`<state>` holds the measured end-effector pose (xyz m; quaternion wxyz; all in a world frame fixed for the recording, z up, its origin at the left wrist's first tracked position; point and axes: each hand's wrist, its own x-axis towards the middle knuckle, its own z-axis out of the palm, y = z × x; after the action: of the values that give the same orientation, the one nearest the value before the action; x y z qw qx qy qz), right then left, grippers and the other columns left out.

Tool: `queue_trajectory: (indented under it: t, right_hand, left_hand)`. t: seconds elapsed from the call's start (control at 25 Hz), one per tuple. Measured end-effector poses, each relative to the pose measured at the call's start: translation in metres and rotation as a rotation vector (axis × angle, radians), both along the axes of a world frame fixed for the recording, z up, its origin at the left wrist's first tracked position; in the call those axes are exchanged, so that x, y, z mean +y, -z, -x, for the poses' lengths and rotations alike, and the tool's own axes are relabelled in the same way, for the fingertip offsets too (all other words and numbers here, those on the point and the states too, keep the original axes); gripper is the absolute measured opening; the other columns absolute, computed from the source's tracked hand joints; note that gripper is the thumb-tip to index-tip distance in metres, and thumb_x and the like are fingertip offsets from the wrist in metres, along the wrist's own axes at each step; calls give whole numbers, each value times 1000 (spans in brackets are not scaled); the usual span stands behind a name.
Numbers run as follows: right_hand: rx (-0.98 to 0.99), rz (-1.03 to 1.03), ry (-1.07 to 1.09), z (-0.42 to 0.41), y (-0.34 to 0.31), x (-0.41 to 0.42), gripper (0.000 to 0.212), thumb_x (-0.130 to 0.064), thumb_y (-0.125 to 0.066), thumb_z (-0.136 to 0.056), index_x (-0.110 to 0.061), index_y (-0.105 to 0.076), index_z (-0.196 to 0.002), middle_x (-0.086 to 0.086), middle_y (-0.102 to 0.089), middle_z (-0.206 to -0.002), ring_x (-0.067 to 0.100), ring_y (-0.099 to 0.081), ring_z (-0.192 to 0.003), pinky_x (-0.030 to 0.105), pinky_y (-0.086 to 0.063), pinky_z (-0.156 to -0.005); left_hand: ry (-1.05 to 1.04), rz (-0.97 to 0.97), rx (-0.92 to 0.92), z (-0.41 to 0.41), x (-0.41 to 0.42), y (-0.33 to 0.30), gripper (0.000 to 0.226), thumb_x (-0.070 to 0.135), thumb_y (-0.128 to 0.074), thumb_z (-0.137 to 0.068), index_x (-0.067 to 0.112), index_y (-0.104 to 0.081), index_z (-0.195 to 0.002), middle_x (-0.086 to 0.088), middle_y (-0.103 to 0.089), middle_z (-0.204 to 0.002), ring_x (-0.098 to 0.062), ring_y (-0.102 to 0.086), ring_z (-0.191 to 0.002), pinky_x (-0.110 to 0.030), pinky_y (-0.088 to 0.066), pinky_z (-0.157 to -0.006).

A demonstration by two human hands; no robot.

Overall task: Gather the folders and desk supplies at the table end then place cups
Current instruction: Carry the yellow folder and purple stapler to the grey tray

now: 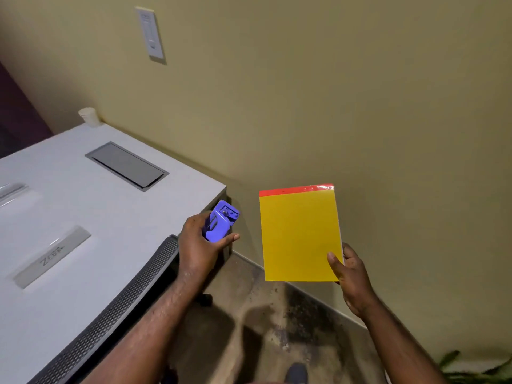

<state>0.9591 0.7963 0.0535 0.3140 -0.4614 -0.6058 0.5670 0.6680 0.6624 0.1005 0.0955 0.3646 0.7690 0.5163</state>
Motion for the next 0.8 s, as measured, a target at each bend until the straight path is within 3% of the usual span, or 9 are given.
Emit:
queue_trajectory:
  t: [0.08,0.2,0.36,0.48,0.8]
  right_hand:
    - [31,12,-54,29,-1,30,34,-13,-50,-98,-16,-53,-132,6,-62,-130,28,-55,-124,60,-39,-107]
    - [67,8,-190,77,3,75,32,-11,-49,-98,-14,-54,-129,6,-63,-128,27,-57,-122,58,-40,-107]
    - [87,0,-382,137,1,126,32,-11,-49,-99,-17,-54,-130,-1,-65,-127,20,-58,-122,43,-44,-106]
    - [91,4,-515,184,-4,165,32,-10,-49,-99,-16,-55,-130,-2,-65,-125,13,-60,-118,41,-44,-106]
    - [54,62,-699,292,12,218,31,-8,-50,-98,-15,-55,-128,8,-64,-125,25,-59,-119,50,-42,-107]
  left_hand:
    - [-53,-18,-18,16,11,-5,54,40,-91,-55,31,-65,-101,20,-64,-89,-4,-60,-83,-13,-43,-72]
    - [-130,-40,-18,41,27,-11,43,48,-88,-57,42,-60,-89,26,-67,-87,5,-60,-78,-5,-42,-66]
    - [-333,-39,-26,66,46,-19,45,53,-86,-57,45,-58,-91,23,-66,-86,3,-60,-81,-12,-45,-67]
    - [-469,-43,-34,81,56,-24,47,56,-85,-55,52,-56,-91,24,-65,-88,5,-60,-83,-15,-45,-69]
    - [-753,-20,-57,116,58,-16,47,52,-87,-55,44,-59,-92,21,-66,-86,0,-60,-79,-13,-43,-66]
